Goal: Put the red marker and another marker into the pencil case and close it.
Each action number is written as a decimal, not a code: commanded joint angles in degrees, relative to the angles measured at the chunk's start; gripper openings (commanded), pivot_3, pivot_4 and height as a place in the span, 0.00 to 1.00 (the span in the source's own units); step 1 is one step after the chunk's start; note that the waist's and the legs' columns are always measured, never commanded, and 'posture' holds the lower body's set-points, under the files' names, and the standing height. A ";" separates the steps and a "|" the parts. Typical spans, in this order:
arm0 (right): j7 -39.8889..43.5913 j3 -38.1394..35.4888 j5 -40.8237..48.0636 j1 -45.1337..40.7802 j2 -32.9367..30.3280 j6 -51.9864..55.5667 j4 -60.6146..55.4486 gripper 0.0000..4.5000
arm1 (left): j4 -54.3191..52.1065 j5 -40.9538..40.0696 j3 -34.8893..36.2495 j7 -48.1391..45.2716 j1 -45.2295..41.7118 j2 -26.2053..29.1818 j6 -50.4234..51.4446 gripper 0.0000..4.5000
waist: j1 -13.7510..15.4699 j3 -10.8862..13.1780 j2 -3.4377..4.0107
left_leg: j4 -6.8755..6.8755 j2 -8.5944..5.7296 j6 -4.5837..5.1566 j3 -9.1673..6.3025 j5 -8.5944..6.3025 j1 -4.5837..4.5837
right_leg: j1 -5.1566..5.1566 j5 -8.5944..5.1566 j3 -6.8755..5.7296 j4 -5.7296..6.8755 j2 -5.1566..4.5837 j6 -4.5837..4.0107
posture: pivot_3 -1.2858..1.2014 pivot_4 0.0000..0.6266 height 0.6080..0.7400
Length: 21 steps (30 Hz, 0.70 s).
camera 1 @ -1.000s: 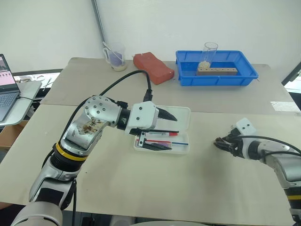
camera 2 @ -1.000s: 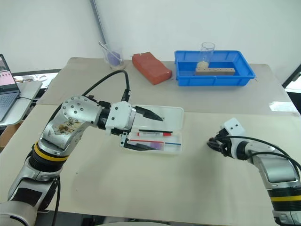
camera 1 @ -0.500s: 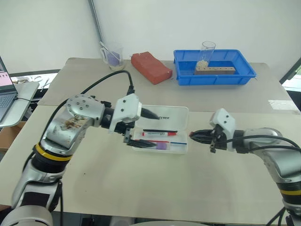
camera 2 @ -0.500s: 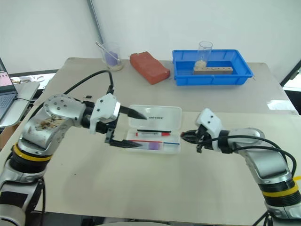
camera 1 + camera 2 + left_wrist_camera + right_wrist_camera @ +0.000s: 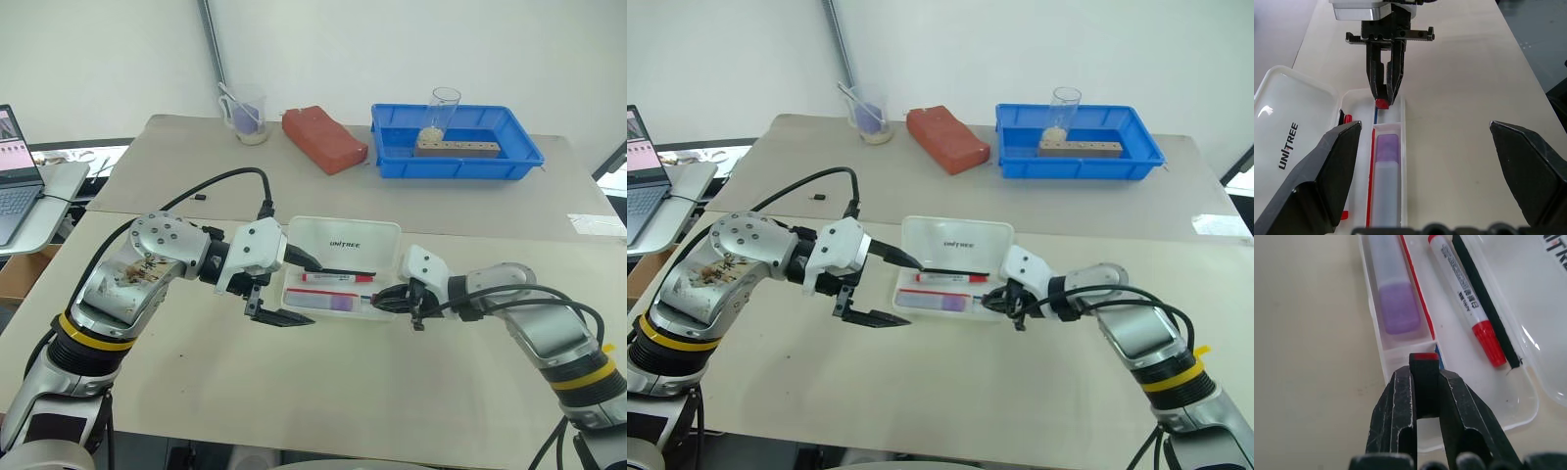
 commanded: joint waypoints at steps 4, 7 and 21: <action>0.50 -1.63 0.23 -1.02 0.73 -1.13 -0.53 0.36 | -1.41 -0.23 1.13 0.62 -0.21 0.41 -0.69 1.00 | -0.02 0.00 0.00 | 0.00 0.00 0.00 0.00 0.00 0.00 | 0.01 0.00 0.00 0.00 0.00 0.00 | 0.52 0.24 1.00; 1.00 -2.39 1.07 -1.03 0.68 -0.62 -1.07 0.59 | -0.37 0.21 0.81 0.61 -0.94 0.12 -1.18 1.00 | -0.02 0.00 0.00 | 0.00 0.00 0.00 0.00 0.00 0.00 | 0.00 0.00 0.00 0.00 0.00 0.00 | 0.52 0.24 1.00; -13.07 -25.17 20.80 -0.61 4.33 18.20 -21.23 1.00 | 34.07 8.25 7.22 20.45 -17.73 -13.28 -7.71 0.72 | 0.47 0.00 0.00 | 0.06 -0.01 0.04 -0.14 -0.03 -0.01 | 0.03 0.00 -0.03 0.05 0.04 0.01 | 0.52 0.24 1.00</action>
